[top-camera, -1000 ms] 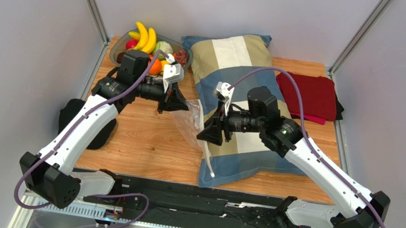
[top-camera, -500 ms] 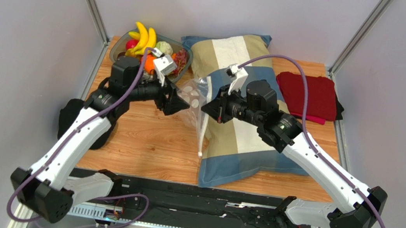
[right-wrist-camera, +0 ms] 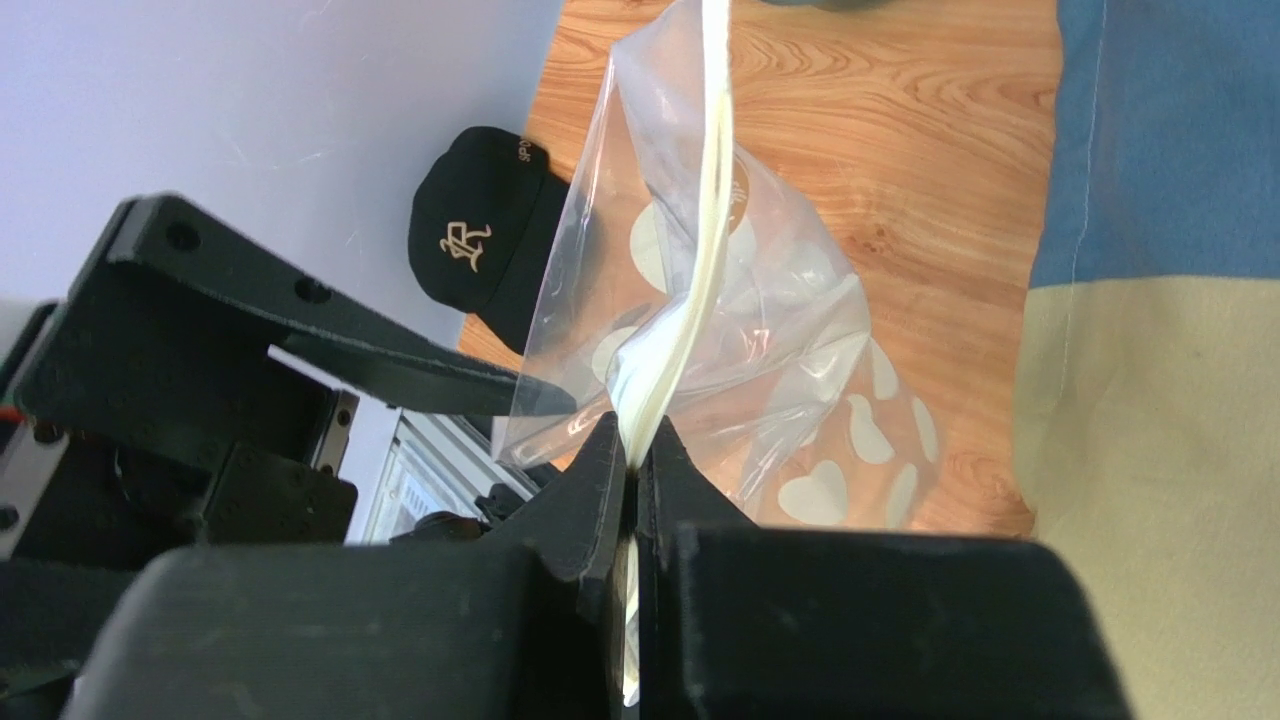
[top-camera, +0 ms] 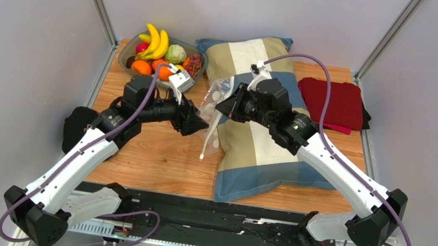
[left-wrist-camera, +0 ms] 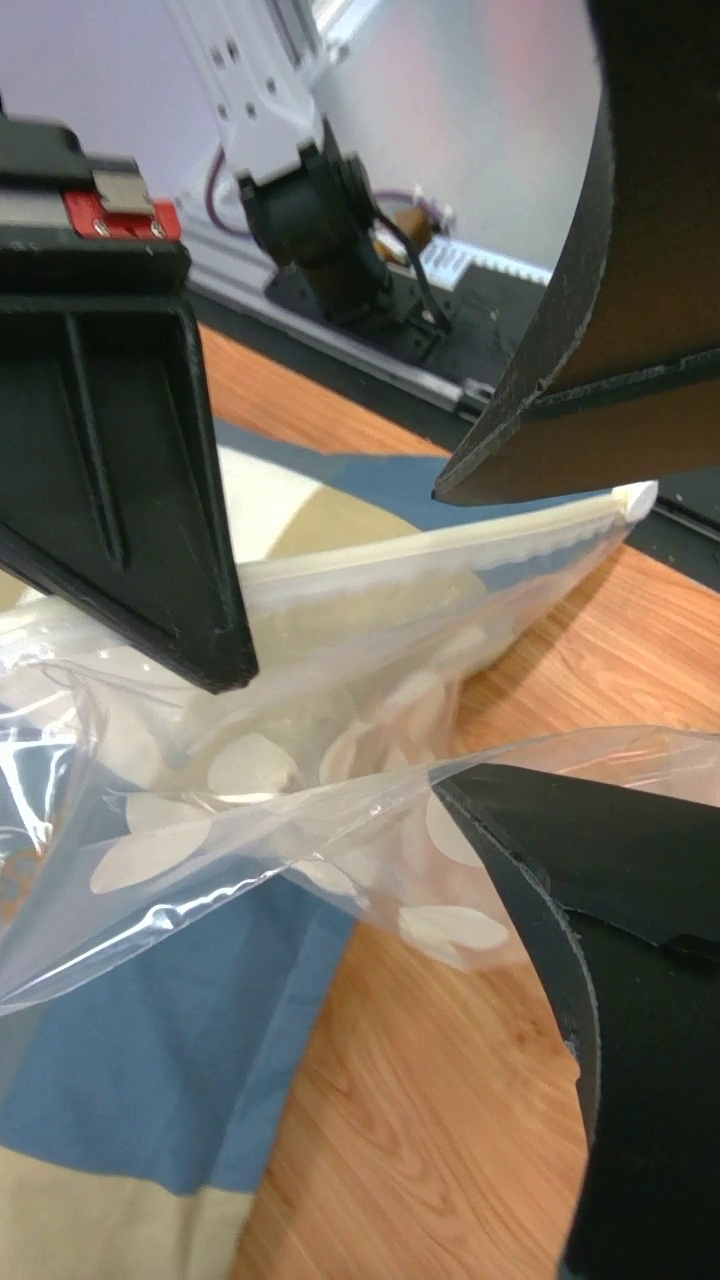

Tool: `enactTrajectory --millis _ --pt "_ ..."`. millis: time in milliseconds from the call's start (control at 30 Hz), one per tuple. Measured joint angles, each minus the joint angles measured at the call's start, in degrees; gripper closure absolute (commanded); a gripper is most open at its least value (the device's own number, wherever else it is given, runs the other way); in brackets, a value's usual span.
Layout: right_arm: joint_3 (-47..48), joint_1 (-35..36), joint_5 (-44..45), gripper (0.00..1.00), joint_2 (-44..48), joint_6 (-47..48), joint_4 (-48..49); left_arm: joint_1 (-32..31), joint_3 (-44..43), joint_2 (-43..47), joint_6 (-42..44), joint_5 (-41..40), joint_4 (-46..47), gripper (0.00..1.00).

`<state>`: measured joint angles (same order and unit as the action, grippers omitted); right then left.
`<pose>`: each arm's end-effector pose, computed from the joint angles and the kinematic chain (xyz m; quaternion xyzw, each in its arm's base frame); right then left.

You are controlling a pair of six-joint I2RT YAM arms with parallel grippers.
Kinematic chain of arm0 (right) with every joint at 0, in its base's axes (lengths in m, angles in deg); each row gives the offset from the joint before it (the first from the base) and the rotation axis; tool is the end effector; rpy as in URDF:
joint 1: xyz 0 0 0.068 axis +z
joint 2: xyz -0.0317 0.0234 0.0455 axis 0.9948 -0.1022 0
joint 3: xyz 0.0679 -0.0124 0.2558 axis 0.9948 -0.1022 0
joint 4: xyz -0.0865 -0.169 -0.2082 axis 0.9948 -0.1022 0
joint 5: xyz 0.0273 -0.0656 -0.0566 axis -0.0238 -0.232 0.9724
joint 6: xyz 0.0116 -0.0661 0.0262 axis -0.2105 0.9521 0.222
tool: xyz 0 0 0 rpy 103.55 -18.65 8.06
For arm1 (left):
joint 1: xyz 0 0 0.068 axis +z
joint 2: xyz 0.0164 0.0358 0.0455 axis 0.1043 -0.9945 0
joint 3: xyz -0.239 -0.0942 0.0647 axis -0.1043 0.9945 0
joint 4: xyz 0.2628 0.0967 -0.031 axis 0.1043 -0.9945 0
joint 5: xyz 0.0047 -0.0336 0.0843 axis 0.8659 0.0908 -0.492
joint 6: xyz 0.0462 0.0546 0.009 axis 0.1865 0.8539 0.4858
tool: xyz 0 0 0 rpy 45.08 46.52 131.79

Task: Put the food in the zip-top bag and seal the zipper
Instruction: Pick up the zipper food storage bag at the center of the board.

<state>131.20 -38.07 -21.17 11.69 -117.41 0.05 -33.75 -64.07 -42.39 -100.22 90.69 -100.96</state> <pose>0.2417 0.2558 0.3688 -0.0429 0.8353 0.3991 0.3756 0.2152 -0.1515 0.3600 0.2871 0.7415 -0.4111 0.4458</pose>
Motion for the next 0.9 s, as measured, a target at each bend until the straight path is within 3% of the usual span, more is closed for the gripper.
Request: enactTrajectory --millis 300,400,467,600,767,900 --pt "0.39 0.04 4.09 1.0 -1.18 -4.13 -2.45 -6.34 -2.73 0.37 6.56 -21.92 -5.14 0.08" --pt "0.9 0.04 5.57 1.0 -1.88 -4.13 -3.52 -5.33 -3.78 2.12 9.66 -29.51 -5.31 0.07" --pt "1.25 0.04 6.4 1.0 -2.21 -4.15 -4.0 -3.15 -5.77 3.13 10.8 -29.94 -6.58 0.14" --pt "2.45 0.04 7.45 1.0 -3.06 -4.79 -4.81 -0.81 -12.22 2.58 11.82 -22.34 -9.51 0.21" --pt "4.11 0.04 7.58 1.0 -4.5 -6.36 -5.84 -4.42 -11.58 1.27 12.31 -17.35 -10.99 0.39" --pt "4.55 0.04 7.34 1.0 -5.11 -7.65 -6.36 -6.34 -11.21 -2.69 12.9 -16.76 -11.3 0.44"
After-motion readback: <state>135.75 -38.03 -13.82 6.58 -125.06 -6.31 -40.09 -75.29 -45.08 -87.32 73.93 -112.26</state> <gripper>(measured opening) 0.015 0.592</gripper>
